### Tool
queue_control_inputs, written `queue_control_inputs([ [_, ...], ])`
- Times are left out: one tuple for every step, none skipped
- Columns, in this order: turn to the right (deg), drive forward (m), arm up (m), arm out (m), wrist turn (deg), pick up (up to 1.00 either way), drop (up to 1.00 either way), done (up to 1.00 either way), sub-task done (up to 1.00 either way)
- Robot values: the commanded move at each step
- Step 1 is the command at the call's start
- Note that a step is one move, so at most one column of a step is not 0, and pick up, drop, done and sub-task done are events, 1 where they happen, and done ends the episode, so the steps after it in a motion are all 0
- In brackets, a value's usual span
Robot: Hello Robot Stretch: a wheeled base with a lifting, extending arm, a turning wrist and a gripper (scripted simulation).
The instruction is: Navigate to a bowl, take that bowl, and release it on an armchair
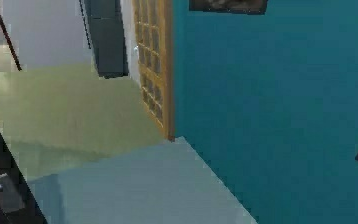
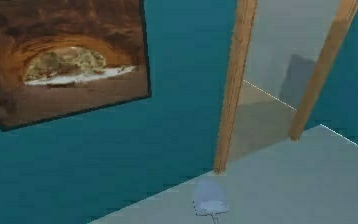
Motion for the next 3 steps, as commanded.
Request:
queue_control_inputs([
  [0.0,0.65,0.0,0.0,0.0,0.0,0.0,0.0,0.0],
  [-24.0,0.0,0.0,0.0,0.0,0.0,0.0,0.0,0.0],
  [0.0,0.6,0.0,0.0,0.0,0.0,0.0,0.0,0.0],
])
